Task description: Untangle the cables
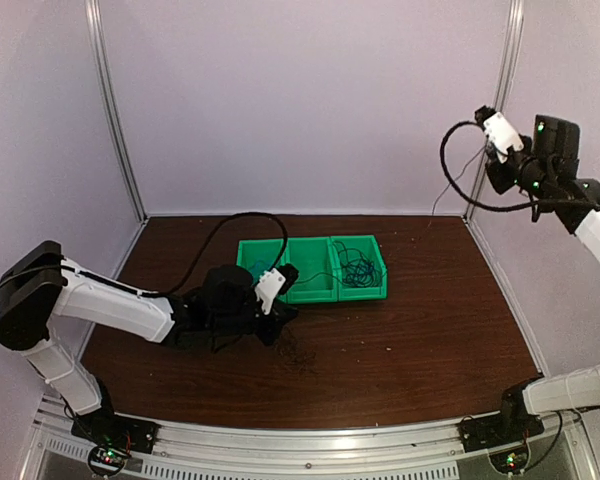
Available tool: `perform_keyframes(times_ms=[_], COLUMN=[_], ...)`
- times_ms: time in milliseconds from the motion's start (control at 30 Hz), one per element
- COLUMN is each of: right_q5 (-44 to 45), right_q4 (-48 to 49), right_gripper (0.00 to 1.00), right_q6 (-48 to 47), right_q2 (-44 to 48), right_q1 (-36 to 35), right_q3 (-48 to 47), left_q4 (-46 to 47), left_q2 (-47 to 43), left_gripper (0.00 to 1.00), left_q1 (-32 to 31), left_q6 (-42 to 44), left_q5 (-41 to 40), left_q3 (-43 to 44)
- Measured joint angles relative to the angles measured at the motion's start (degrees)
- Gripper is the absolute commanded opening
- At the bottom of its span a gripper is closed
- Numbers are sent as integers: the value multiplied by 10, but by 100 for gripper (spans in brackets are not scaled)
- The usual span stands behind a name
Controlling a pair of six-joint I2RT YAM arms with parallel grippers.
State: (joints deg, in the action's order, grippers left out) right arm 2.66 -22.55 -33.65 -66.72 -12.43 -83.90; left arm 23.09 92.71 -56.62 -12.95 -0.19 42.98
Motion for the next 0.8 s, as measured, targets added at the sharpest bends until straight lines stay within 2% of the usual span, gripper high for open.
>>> perform_keyframes(times_ms=[133,200,300,367,400,500,567,700,800], right_q5=[-38,-59,-86,-121,-150,-227,-261,-305,-341], right_q4=[-19,-30,-50,-88,-112,-167,-180,-162,-136], right_gripper=[0,0,42,59,63,67,67,67,67], right_q6=[-9,-21,-62,-97,-117,-151,-150,-122,-95], right_q2=[37,47,50,48,47,45,43,21,-31], right_q1=[59,95,150,159,156,124,72,-62,-125], right_q3=[215,287,361,374,374,360,342,296,256], left_q4=[-57,-80,-108,-115,-118,-127,-129,-129,-129], left_q2=[6,15,31,39,42,49,49,48,45], left_gripper=[0,0,0,0,0,0,0,0,0], left_q1=[0,0,0,0,0,0,0,0,0], left_q6=[-3,-5,-5,-5,-5,-5,-5,-5,-5], left_q5=[-37,-50,-62,-63,-63,-62,-61,-56,-51], left_q3=[17,27,40,45,48,59,64,73,73])
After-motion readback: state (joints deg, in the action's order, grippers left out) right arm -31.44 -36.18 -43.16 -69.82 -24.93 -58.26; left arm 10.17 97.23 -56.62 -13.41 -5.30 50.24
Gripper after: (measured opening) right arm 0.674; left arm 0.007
